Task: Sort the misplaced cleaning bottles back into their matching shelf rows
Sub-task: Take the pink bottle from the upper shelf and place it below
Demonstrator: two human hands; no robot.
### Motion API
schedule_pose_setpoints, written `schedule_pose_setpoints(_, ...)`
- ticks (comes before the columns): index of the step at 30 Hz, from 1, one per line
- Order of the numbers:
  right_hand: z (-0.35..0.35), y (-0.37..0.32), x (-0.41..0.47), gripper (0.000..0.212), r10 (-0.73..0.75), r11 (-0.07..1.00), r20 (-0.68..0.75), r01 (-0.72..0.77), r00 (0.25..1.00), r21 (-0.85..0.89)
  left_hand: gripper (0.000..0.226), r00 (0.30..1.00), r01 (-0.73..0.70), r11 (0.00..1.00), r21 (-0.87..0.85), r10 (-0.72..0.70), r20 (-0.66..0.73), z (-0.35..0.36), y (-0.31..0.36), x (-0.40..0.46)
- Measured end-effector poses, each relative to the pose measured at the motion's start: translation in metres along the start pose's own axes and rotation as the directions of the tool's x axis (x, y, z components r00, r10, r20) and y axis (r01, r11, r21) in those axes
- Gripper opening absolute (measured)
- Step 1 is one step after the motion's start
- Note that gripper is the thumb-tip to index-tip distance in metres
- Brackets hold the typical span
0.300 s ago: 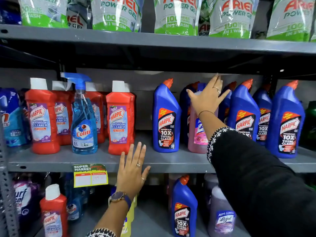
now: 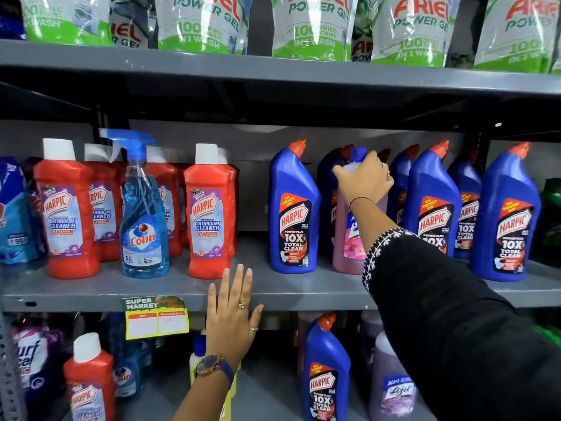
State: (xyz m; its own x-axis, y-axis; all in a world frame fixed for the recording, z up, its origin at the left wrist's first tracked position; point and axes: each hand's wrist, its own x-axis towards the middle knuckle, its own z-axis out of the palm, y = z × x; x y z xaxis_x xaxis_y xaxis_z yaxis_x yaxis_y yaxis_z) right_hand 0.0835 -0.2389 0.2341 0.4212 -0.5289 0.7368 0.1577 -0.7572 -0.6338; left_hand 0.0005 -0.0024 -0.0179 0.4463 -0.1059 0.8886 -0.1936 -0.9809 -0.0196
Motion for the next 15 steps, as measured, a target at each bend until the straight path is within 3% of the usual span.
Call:
schedule_pose_setpoints(10,-0.020,-0.006,-0.015,0.047,-0.015,0.997,-0.150,0.026,0.989,0.074,0.060,1.000,0.018,1.000,-0.021,-0.017,0.006,0.002,-0.001,-0.002)
schedule_pose_setpoints(15,-0.039,-0.003,-0.036,0.041,0.001,0.968,-0.228,0.056,0.974,0.244,0.060,1.000,0.015,0.999,-0.029,-0.015,-0.008,0.003,-0.001,-0.001)
